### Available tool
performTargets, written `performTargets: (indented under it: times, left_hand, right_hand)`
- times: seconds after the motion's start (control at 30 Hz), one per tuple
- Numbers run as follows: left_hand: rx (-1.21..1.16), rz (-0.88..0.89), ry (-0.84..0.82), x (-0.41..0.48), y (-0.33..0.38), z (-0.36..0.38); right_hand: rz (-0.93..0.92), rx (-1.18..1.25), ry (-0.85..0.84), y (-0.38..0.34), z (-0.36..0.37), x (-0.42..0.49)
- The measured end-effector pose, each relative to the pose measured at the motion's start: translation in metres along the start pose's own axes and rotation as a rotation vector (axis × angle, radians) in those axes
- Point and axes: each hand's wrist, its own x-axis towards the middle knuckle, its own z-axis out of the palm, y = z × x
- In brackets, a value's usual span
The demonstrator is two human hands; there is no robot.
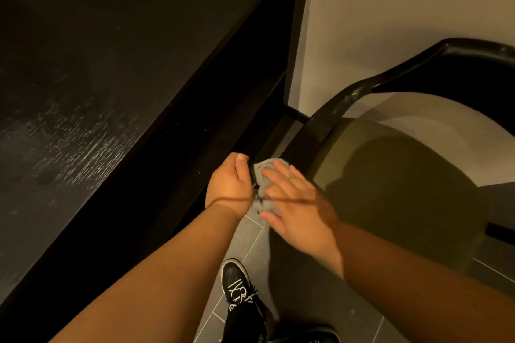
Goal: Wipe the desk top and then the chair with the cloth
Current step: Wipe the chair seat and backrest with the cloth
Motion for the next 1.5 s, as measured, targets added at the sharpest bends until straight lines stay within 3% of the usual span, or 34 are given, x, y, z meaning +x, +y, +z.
performTargets:
  times: [0.13, 0.3, 0.43, 0.53, 0.67, 0.87, 1.03, 1.17, 1.37, 1.5]
  left_hand:
    - [0.046, 0.007, -0.061, 0.002, -0.003, 0.003]
    - [0.001, 0.022, -0.108, 0.002, 0.004, 0.014]
    - [-0.037, 0.007, -0.148, 0.0, 0.009, 0.023]
    - [-0.048, -0.036, -0.207, -0.004, 0.009, 0.026]
    - [0.015, -0.04, -0.226, -0.009, 0.009, 0.027]
    - [0.278, 0.085, -0.12, -0.011, 0.018, 0.033]
    - [0.313, 0.118, -0.141, 0.0, 0.04, 0.035]
    - [0.407, 0.119, -0.193, 0.01, 0.056, 0.051]
    - [0.517, 0.159, -0.145, 0.008, 0.056, 0.053]
    - [0.526, 0.164, -0.107, 0.01, 0.06, 0.056]
  right_hand:
    - [-0.056, 0.044, 0.016, 0.023, 0.0, -0.006]
    - [0.296, 0.012, 0.021, 0.067, -0.017, 0.023]
    - [0.413, 0.077, 0.103, 0.048, -0.011, 0.024]
    - [0.305, 0.139, 0.171, 0.021, 0.003, 0.006]
    - [0.15, 0.008, 0.03, 0.052, -0.006, 0.005]
    - [0.497, 0.032, 0.144, 0.107, -0.043, 0.042]
    - [0.353, -0.009, 0.025, 0.068, -0.027, 0.017]
    - [0.277, -0.046, -0.04, 0.094, -0.041, 0.027]
    - [0.569, 0.004, 0.107, 0.134, -0.055, 0.054]
    - [0.538, 0.067, 0.154, 0.098, -0.035, 0.039]
